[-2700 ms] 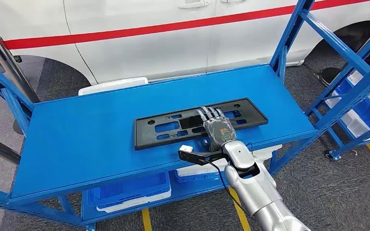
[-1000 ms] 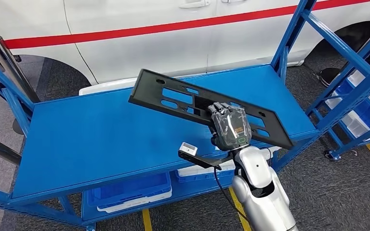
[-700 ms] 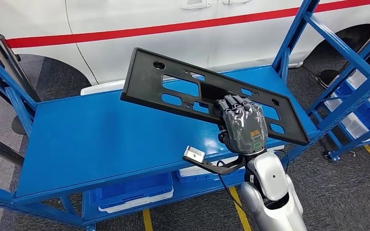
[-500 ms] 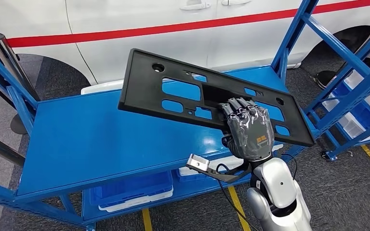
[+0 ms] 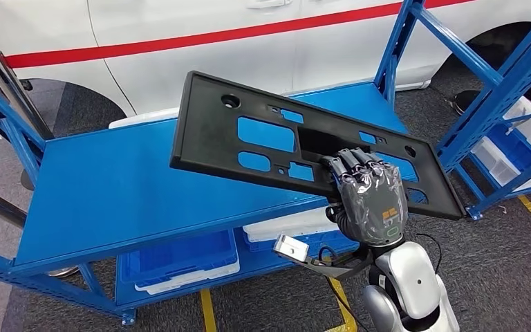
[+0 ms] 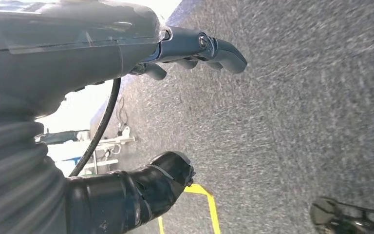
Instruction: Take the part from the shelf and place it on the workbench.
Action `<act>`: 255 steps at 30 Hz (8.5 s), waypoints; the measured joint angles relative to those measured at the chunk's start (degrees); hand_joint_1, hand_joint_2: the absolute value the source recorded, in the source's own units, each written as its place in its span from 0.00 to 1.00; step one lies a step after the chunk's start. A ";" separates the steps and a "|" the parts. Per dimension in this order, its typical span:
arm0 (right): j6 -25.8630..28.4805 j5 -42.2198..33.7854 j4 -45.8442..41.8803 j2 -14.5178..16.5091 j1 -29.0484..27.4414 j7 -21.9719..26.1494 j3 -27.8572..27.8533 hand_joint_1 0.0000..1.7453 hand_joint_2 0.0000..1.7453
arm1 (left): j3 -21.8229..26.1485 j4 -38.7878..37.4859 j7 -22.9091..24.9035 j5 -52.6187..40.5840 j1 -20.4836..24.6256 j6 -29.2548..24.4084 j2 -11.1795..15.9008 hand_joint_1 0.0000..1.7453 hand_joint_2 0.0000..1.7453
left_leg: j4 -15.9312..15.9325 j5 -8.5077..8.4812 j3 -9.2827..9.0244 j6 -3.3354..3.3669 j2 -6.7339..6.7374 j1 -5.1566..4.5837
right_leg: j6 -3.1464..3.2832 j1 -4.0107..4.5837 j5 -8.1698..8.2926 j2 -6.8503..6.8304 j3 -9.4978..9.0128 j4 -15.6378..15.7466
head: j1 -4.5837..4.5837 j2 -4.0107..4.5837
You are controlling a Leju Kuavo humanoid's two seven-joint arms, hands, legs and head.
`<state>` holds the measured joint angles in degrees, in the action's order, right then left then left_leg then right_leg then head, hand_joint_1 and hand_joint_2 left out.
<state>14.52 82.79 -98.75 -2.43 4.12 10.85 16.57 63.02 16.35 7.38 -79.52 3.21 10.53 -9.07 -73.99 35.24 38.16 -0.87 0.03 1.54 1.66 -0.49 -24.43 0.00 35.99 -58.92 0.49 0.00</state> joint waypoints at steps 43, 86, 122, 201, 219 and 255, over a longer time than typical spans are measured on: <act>-0.90 5.35 -2.27 -0.06 -0.82 -4.03 3.04 1.00 1.00 | -3.98 -1.97 -3.19 -3.99 -0.81 3.85 5.55 0.00 1.00 | 16.83 -8.44 -7.01 3.15 0.71 -0.75 | -2.99 -0.22 -8.18 -0.18 6.12 -12.25 | -0.02 0.00; -1.56 2.03 3.62 0.55 6.61 -2.44 7.48 1.00 1.00 | -2.06 -2.49 -2.12 -3.03 -0.58 4.26 5.53 0.00 1.00 | 12.17 -8.09 -0.27 -0.05 0.45 -0.85 | 0.44 -0.13 -3.24 -0.49 -4.70 1.37 | 0.01 0.00; -2.07 0.86 0.67 -1.00 3.34 -3.71 5.91 1.00 1.00 | -2.86 -2.58 -2.70 -6.01 -0.83 3.73 5.37 0.00 1.00 | -0.28 -5.16 -0.15 -0.82 0.37 -0.38 | 0.48 0.23 0.27 -0.44 1.04 -0.27 | -0.03 0.00; -5.96 -3.02 -4.43 -3.88 0.94 -2.07 2.30 1.00 1.00 | -0.57 -0.83 -3.56 -5.10 -1.40 3.35 1.10 0.00 1.00 | 16.45 -7.54 -7.52 2.02 5.42 -0.66 | -3.14 -0.54 -2.03 -2.63 -1.85 -0.56 | -0.26 0.00; -6.19 -2.42 -4.66 -3.84 1.24 -2.74 2.29 1.00 1.00 | -0.35 -0.68 -3.16 -5.77 -1.44 3.37 0.96 0.00 1.00 | 15.20 -6.66 -7.15 1.21 -3.71 -0.33 | -2.66 -0.73 -0.37 7.96 0.06 -0.44 | -0.25 0.00; -10.08 6.51 -0.30 -23.58 12.82 -34.88 20.09 1.00 1.00 | 2.73 -0.18 -3.28 -8.21 -1.73 3.50 -0.12 0.00 1.00 | 16.85 -8.13 -6.93 3.50 0.04 -0.88 | -3.34 -0.40 -6.49 0.87 6.32 -12.20 | -0.43 0.00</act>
<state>4.44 89.31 -99.05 -26.01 16.94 -24.03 36.65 65.75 16.17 4.10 -87.73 1.49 14.03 -9.19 -57.14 27.11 31.23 2.63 0.06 0.66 -1.68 -0.88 -30.92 0.86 42.31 -71.12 0.05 0.00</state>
